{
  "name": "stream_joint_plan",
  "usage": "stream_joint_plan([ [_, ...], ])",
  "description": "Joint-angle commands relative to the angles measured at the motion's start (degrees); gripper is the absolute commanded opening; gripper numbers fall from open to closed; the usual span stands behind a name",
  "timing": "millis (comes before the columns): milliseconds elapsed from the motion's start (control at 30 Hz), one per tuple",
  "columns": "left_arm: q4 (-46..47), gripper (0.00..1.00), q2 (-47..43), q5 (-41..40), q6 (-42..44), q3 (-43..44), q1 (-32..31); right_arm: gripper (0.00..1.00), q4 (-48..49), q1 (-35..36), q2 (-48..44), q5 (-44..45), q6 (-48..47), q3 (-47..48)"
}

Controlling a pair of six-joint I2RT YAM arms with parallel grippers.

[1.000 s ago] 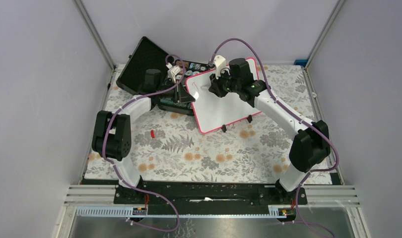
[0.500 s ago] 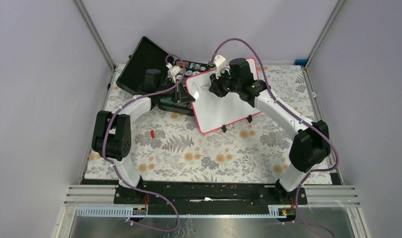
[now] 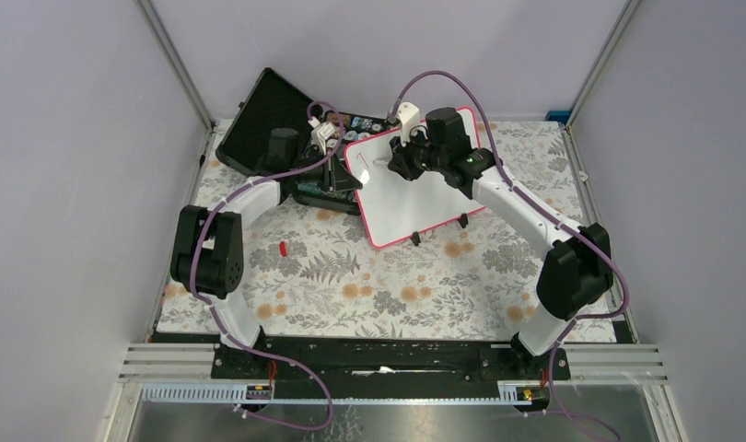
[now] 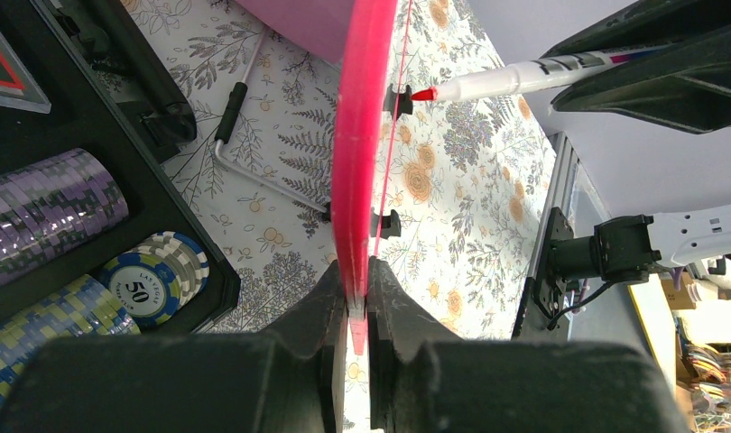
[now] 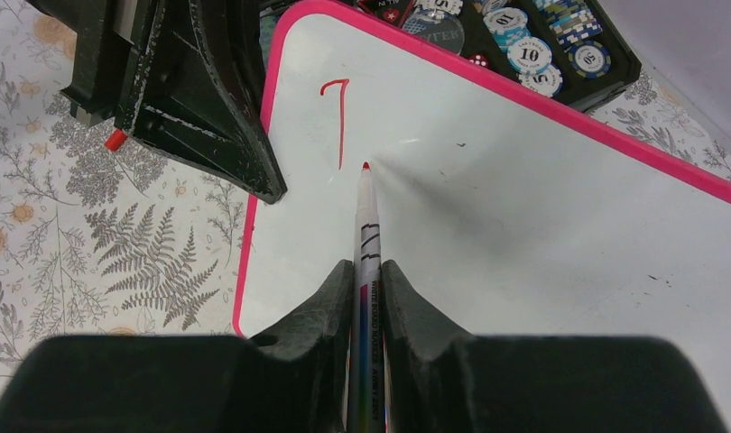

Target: Write a sentence on the whiteboard

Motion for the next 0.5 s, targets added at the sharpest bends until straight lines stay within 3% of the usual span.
stream_joint_plan([
  [0, -0.02, 0.00, -0.50, -0.41, 2.12, 1.46, -0.47, 0.00, 0.12, -0.47, 0.55, 0.89, -0.56, 3.16],
  [467, -0.04, 0.00, -0.16, -0.41, 2.10, 1.69, -0.49, 0.00, 0.01, -0.42, 2.88, -0.25, -0.39, 5.05],
])
